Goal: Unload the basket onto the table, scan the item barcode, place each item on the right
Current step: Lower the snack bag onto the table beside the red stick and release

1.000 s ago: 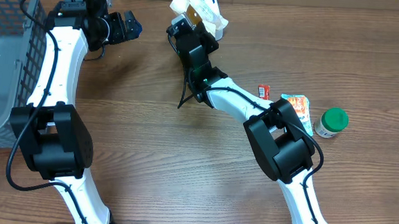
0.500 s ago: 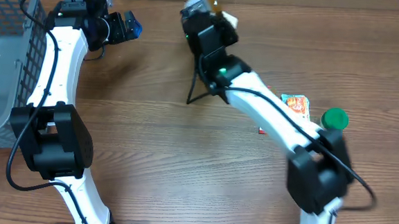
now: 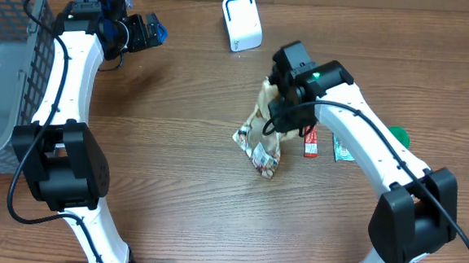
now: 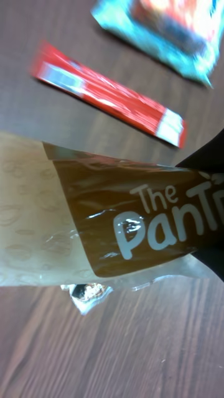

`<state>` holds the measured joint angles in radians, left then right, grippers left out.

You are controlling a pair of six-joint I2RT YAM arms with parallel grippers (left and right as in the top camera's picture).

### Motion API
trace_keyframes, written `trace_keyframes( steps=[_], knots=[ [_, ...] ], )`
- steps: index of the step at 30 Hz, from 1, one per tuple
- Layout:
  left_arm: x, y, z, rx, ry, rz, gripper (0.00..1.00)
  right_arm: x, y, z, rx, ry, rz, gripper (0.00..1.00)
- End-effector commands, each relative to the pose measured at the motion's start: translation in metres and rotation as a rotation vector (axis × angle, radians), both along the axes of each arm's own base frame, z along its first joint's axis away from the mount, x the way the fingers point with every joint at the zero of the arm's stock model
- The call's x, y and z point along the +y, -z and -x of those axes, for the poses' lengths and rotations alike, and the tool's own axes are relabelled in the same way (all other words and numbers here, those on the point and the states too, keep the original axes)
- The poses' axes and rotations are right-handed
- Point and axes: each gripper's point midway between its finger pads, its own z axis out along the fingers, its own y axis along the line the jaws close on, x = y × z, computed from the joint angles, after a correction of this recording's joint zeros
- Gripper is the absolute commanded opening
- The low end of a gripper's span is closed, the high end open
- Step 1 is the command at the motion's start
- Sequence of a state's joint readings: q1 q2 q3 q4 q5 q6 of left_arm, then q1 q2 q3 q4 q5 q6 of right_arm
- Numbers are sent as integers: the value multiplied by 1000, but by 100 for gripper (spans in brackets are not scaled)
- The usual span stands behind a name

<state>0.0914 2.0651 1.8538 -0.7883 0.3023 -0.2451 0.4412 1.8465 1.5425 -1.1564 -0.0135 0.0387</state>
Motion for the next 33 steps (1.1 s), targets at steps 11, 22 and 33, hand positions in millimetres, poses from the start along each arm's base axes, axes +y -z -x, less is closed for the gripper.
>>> trace_keyframes(
  steps=[11, 22, 33],
  knots=[
    [-3, -17, 0, -33, 1, -1, 100, -42, 17, -3, 78, 162, -45, 100],
    [-3, -17, 0, -33, 1, -1, 100, -43, 17, -3, 78, 162, -45, 100],
    [-3, -17, 0, -33, 1, -1, 100, -43, 18, -3, 78, 162, -45, 100]
  ],
)
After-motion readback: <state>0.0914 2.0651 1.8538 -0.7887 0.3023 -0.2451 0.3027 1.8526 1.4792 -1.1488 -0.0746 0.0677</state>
